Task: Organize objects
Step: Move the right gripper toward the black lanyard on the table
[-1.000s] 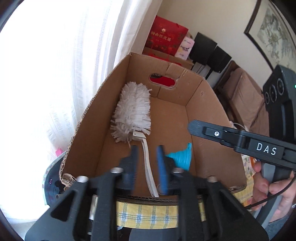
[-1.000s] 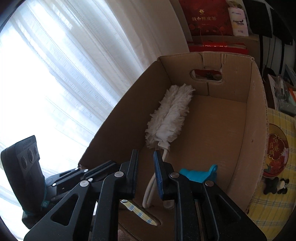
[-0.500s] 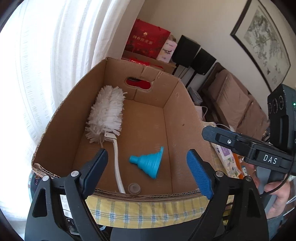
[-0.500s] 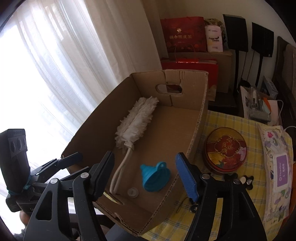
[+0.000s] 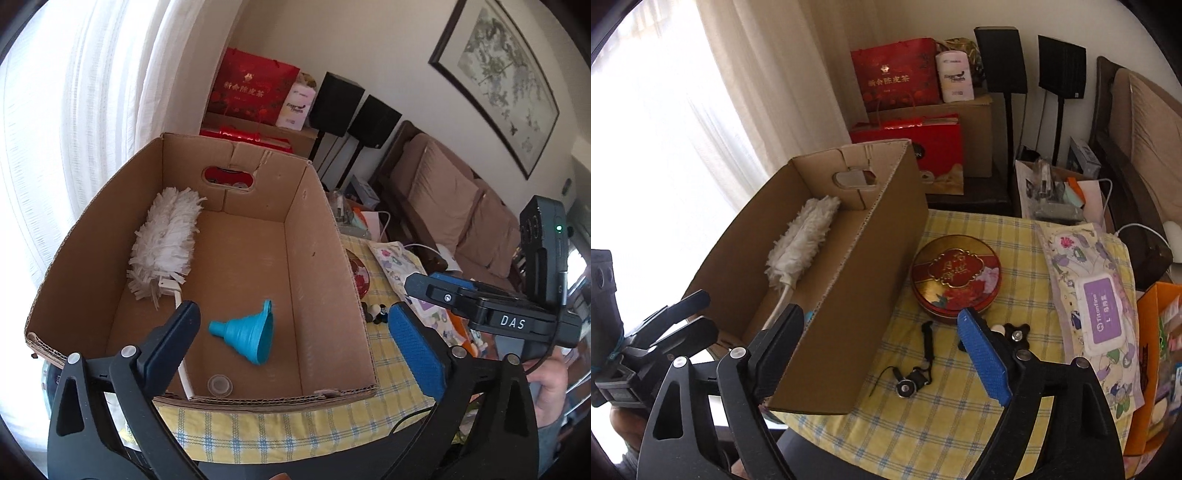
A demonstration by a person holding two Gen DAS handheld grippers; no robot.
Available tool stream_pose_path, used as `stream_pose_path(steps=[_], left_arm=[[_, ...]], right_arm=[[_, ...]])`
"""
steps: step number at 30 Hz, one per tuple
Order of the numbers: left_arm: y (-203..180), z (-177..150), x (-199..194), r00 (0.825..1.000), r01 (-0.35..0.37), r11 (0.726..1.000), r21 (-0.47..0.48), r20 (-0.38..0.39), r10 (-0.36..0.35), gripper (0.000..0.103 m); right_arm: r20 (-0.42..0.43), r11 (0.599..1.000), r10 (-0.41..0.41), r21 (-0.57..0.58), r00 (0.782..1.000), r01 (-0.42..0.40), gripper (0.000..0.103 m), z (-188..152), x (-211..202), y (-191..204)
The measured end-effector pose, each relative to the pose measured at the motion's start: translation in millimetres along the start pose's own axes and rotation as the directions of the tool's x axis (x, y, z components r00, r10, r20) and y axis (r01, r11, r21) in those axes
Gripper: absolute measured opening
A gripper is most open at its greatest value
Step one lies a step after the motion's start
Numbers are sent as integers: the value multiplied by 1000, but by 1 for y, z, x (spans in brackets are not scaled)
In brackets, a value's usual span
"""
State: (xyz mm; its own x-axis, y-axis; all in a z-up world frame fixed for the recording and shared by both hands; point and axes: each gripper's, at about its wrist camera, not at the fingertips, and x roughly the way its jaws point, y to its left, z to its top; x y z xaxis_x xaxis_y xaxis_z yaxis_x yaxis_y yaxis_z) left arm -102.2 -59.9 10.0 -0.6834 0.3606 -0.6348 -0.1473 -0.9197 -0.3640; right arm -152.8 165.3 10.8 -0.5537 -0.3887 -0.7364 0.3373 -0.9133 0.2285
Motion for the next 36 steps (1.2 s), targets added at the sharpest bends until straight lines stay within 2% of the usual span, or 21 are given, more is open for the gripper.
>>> stream_pose_path(steps=[5,7,8,15,24,30,36], left_arm=[[-21,-3,6,1000,9,999,45,-11,-8,102],[-28,-4,8,1000,21,998,55,-12,-20,102],[-33,-5,10,1000,24,998,62,-13,-23,102],[-59,-14,17,999,48,994,99,-9,-47,102],[-104,-42,23,999,34,972,234,-1,-35,102],[-98,-48,23,998,52,980,190,-29,-47,102],[-90,-51,15,999,37,986,160,-22,-34,102]], right_arm=[[0,999,-36,27,999,36,91,-2,-3,-23],[1,998,-51,36,999,51,102,-3,-5,-32],[7,998,-56,41,998,55,103,-4,-8,-37],[12,994,-94,63,995,93,103,-15,-16,-63],[16,990,-109,86,994,107,103,-37,-23,-88],[-9,994,-95,54,995,96,102,-55,-12,-86],[-40,998,-54,41,998,56,96,-68,9,-75]])
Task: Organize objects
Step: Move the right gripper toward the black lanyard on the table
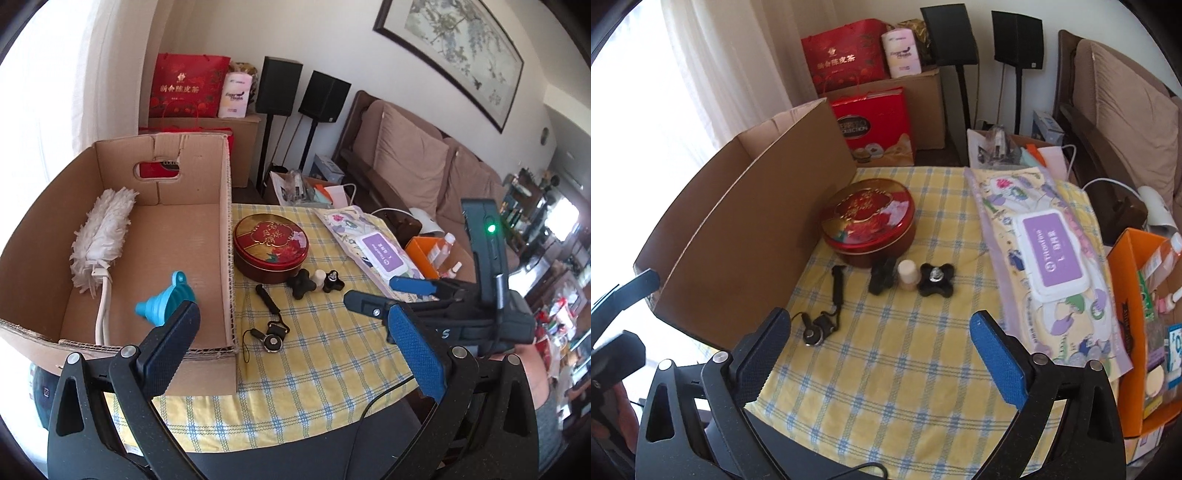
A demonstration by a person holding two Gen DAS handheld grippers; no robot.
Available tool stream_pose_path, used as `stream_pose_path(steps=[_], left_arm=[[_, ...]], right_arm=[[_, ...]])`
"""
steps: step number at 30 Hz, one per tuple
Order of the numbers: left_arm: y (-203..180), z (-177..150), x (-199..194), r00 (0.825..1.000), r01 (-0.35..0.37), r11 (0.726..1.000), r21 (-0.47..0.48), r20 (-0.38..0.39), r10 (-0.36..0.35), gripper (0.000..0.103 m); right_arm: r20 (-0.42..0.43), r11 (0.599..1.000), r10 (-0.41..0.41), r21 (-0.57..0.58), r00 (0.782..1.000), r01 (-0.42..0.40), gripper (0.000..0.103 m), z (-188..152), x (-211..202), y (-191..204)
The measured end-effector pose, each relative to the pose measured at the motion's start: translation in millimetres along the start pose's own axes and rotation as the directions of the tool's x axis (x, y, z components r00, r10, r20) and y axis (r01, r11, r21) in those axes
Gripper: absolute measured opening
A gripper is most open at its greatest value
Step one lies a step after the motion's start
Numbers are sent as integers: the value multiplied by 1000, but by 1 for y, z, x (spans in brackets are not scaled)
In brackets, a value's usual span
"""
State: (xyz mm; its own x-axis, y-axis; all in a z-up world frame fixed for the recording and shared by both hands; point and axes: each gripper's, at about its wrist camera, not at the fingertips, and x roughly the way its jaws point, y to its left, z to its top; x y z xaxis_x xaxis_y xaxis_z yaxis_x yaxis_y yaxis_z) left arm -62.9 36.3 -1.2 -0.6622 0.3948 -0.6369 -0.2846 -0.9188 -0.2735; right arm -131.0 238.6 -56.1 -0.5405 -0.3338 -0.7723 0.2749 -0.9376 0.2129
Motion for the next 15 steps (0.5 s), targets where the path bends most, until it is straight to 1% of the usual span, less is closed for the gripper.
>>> stream_pose_path(steps=[5,7,8,10,11,15], left_arm=[[11,2,-4,1000,-16,999,-35,-14,15,102],[16,3,-6,1000,-24,999,-48,-12,23,102],[18,3,-7,1000,-25,998,-53,-12,24,102],[21,3,-10,1000,-26,998,-61,-10,25,102],[23,4,-11,1000,-27,998,-64,-8,27,102],[27,5,-13,1000,-30,997,-72,-6,30,102]], right_arm=[[-18,999,19,-30,1000,-20,88,-6,19,14],[-25,998,21,-53,999,-23,80,-8,27,20],[-29,998,23,-65,999,-25,78,-8,32,23],[-37,994,34,-99,999,-37,73,-9,41,30],[-40,992,36,-120,999,-41,72,-11,47,34],[-50,977,12,-210,999,-22,64,-15,66,49]])
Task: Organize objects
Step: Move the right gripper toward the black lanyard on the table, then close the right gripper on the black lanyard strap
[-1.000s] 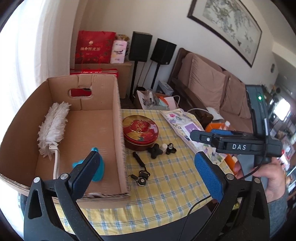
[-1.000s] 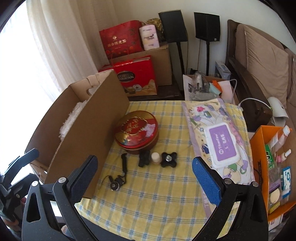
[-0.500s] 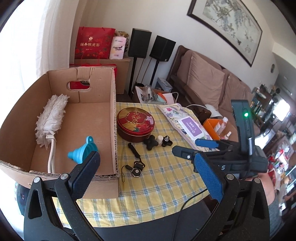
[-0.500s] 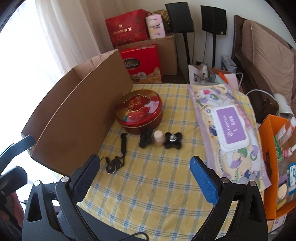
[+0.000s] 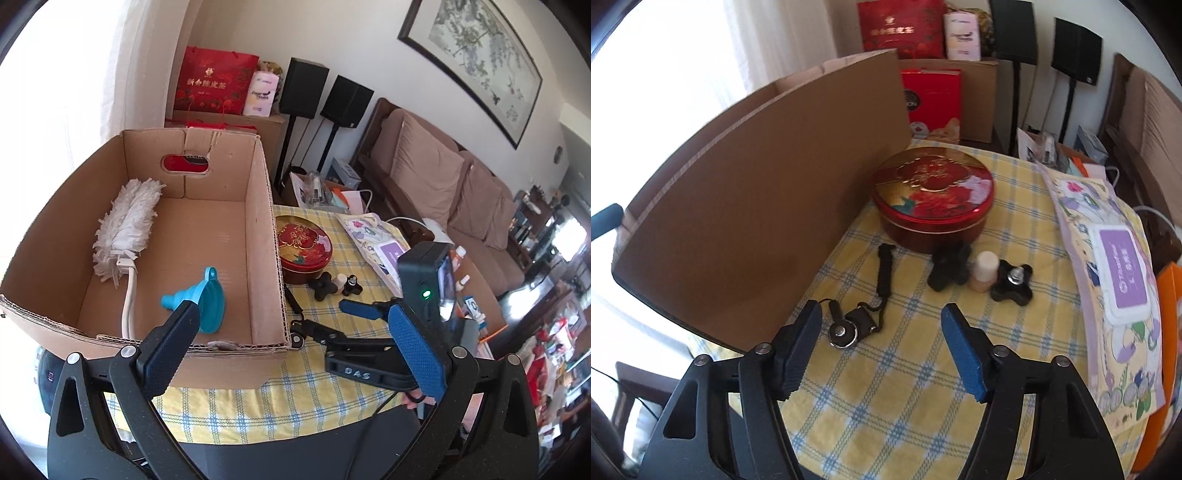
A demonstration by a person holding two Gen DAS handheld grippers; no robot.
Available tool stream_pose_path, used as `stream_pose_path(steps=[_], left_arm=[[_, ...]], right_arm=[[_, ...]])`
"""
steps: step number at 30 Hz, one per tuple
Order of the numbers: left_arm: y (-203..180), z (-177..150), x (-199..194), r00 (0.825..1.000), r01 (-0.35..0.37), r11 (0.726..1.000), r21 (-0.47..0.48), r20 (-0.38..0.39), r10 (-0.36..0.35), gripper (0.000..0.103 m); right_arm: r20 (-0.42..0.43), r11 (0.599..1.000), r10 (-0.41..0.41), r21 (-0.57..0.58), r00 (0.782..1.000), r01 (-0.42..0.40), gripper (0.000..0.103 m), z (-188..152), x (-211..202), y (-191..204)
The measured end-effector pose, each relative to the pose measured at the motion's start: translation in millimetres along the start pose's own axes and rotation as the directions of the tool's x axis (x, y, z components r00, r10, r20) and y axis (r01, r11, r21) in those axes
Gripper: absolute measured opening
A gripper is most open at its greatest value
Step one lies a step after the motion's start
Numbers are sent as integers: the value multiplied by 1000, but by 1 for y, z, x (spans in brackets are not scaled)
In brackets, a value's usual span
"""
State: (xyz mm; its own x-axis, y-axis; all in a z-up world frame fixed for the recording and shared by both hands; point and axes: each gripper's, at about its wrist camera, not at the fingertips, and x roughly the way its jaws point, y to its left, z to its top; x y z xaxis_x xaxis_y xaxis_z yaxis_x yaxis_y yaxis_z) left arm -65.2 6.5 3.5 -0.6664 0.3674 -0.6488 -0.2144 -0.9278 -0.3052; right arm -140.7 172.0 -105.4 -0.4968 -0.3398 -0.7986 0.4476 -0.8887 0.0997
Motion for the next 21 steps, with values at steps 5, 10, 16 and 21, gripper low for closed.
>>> stream_pose_path(steps=[5,10,16,21], left_arm=[[7,0,0,1000,2,1000,-17,-5,-2,102],[14,0,0,1000,8,999,-34,-7,-9,102],[21,3,0,1000,7,999,-49,0,-7,102],[22,3,2,1000,13,999,-51,-7,-13,102]], right_arm=[[-23,998,15,-59,1000,-16,62,-3,20,14],[-51,999,11,-50,999,-14,62,-5,37,13],[-49,999,14,47,999,-12,60,4,45,-5],[-68,999,-17,34,998,19,44,15,57,-10]])
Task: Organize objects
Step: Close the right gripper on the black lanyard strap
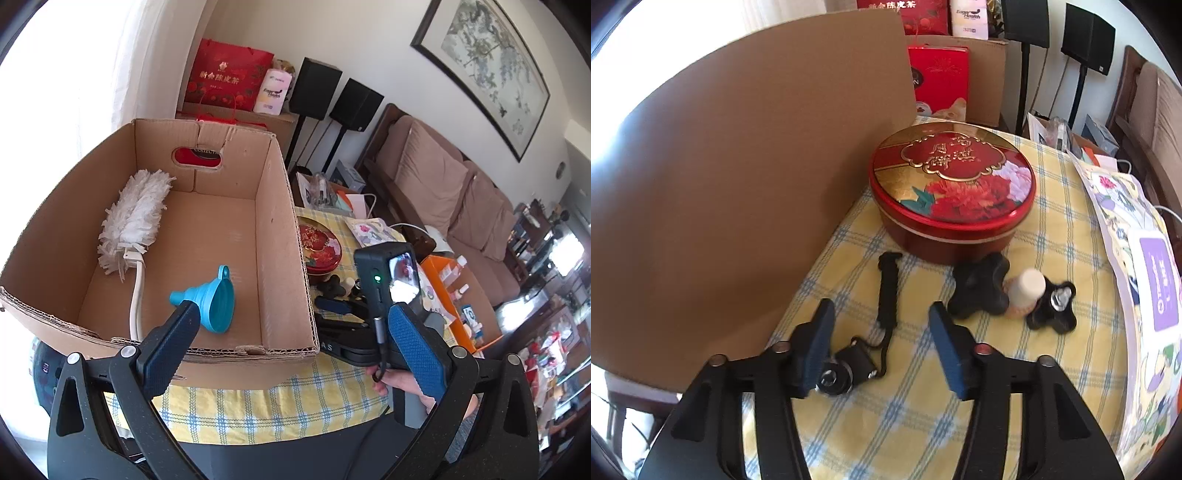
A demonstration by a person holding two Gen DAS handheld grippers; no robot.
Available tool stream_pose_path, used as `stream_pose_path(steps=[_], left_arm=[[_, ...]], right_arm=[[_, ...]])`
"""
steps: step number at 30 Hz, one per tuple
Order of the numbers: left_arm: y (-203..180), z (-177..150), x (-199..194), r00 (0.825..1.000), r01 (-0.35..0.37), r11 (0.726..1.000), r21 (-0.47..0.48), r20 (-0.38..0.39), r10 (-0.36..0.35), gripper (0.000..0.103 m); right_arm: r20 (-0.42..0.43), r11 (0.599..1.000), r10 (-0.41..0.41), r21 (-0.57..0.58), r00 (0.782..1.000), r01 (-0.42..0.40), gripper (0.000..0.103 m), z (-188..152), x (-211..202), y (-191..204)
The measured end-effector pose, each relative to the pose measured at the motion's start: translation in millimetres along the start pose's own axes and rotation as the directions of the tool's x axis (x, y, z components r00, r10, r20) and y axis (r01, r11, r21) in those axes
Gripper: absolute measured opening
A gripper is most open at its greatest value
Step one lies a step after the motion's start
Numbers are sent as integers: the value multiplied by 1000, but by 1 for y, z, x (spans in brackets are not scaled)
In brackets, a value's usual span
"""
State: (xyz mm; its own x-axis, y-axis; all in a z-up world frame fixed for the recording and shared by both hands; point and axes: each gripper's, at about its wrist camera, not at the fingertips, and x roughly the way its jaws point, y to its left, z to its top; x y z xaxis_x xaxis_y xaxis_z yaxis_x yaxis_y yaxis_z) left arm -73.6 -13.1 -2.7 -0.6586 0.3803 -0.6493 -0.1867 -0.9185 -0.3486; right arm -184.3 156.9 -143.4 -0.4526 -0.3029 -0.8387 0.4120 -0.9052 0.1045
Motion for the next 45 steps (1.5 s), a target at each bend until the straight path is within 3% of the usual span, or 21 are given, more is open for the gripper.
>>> stream_pose_path(steps=[5,7,9,16,21,31,45], left_arm=[[1,0,1,1000,0,1000,2,-4,0,102],[2,1,1,1000,-1,1000,-2,-3,1,102],[3,1,1,1000,1,1000,-6,-2,-1,102],[0,2,1,1000,4,1000,1,-5,-4,102],[-7,4,3,1000,17,1000,12,-8,-17,102],[-41,3,14,998,52,996,68,-30,-50,102],[-103,5,57,992,81,983,163,-106,-65,102]], right_arm=[[9,998,-54,-26,999,54,33,8,10,2],[14,994,-88,-64,996,89,13,10,13,4],[15,994,-82,-77,997,83,9,8,13,5],[48,1000,-23,-16,999,24,9,1,-5,-2],[120,999,17,27,993,-21,9,-3,-49,-9],[246,995,9,96,969,-34,9,0,-125,-38],[344,981,-47,195,938,-22,9,-35,-206,-77]])
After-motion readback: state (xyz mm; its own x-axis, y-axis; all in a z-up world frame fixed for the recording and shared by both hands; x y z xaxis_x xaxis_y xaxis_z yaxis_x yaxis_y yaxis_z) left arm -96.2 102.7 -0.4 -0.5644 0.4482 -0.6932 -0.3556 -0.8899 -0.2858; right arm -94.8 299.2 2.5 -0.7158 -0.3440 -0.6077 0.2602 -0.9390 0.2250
